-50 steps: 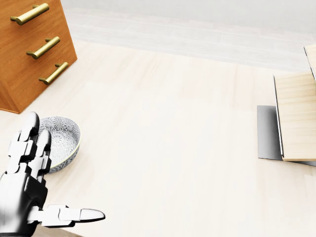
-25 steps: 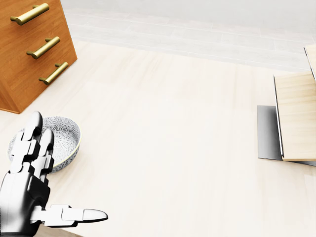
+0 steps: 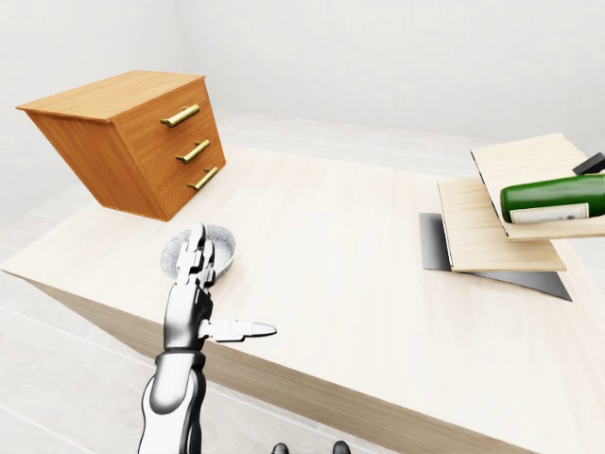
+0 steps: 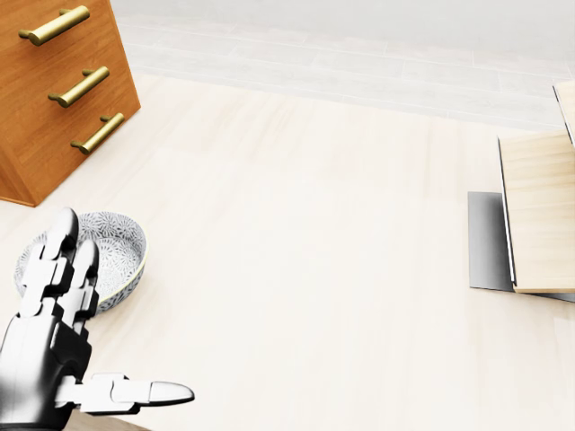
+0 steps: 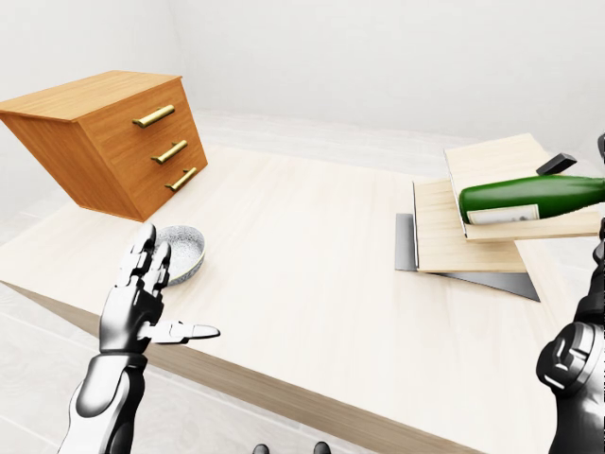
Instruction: Put the wine bottle on the wine rack.
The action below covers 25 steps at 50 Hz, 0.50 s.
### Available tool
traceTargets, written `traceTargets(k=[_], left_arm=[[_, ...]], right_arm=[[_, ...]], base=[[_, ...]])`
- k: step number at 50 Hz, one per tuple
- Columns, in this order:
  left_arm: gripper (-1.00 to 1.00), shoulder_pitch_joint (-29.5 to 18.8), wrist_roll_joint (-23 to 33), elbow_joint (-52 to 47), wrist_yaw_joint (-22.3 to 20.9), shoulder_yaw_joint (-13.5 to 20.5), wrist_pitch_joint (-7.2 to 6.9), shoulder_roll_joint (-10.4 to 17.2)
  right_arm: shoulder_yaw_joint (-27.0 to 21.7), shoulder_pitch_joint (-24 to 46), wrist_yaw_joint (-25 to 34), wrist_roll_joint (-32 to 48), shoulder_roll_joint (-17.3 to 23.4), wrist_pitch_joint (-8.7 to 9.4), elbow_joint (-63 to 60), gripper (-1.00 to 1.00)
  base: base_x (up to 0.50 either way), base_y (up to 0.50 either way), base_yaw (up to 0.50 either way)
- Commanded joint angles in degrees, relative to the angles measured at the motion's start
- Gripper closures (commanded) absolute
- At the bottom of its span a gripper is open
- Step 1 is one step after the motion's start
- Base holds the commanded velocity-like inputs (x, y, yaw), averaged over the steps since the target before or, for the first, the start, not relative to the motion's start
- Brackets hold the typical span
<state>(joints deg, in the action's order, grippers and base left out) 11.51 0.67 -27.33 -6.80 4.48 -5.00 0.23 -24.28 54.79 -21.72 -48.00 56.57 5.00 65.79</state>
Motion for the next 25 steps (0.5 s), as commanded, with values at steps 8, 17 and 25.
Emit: traceTargets(k=[8, 17, 25], left_arm=[[-1.0, 0.2, -0.3, -0.1, -0.1, 0.1, 0.0, -0.1], [-1.0, 0.1, -0.4, 0.6, -0.3, 0.1, 0.0, 0.0], [-1.0, 0.3, -0.5, 0.6, -0.3, 0.2, 0.0, -0.1]], right_arm=[[-0.8, -5.4, -0.2, -1.3, -0.5, 0.0, 0.2, -1.0], [-0.9, -7.0, 0.2, -1.6, 0.2, 0.0, -0.4, -1.0], [-0.8, -8.4, 0.9, -0.9, 0.1, 0.0, 1.1, -1.0]], base=[[0.0, 0.0, 0.0], [0.0, 0.0, 0.0], [0.0, 0.0, 0.0]])
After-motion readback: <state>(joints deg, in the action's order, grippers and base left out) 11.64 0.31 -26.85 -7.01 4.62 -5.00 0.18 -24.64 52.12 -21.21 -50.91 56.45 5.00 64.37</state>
